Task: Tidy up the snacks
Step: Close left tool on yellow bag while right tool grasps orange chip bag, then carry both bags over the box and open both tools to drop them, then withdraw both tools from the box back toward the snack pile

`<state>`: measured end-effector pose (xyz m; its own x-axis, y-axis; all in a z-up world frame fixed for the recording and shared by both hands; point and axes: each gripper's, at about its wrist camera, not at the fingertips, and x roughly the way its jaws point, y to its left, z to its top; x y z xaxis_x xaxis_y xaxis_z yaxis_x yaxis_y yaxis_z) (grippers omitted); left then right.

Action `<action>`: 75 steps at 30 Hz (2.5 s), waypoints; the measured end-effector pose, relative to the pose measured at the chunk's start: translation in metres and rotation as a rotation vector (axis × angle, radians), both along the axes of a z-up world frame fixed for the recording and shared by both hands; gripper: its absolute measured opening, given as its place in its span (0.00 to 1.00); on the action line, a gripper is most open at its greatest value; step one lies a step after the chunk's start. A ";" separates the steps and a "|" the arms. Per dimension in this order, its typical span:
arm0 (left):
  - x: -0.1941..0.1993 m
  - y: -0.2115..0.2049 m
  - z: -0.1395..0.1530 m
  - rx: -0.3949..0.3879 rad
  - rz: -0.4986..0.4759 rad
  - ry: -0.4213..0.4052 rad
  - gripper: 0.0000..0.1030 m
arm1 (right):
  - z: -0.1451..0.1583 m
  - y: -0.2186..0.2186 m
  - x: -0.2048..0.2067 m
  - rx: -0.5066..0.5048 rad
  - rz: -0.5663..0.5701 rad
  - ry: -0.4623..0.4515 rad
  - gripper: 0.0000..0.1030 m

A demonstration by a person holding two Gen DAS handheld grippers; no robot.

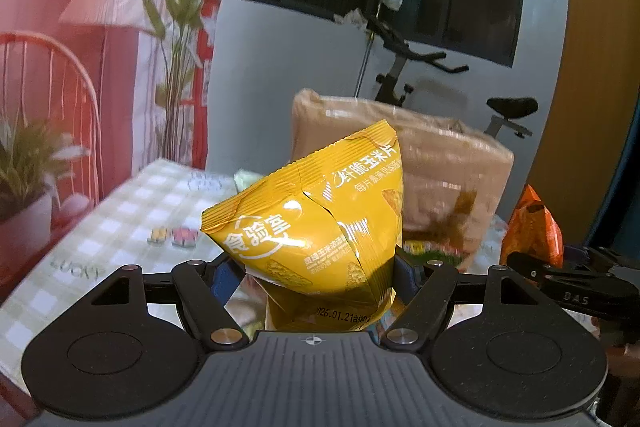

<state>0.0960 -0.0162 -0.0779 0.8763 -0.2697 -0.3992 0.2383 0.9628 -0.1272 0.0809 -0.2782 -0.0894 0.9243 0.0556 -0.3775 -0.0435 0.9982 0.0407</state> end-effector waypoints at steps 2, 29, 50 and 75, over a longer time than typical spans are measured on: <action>0.004 0.000 0.008 -0.003 -0.001 -0.019 0.74 | 0.009 -0.002 0.000 0.017 0.007 -0.016 0.79; 0.125 -0.022 0.109 -0.041 -0.065 -0.137 0.74 | 0.124 -0.013 0.110 0.041 0.130 -0.187 0.79; 0.261 -0.093 0.085 0.087 -0.106 0.064 0.77 | 0.085 -0.045 0.235 0.162 0.074 0.077 0.85; 0.201 -0.011 0.092 0.027 -0.052 0.088 0.82 | 0.108 -0.016 0.176 0.135 0.110 0.085 0.91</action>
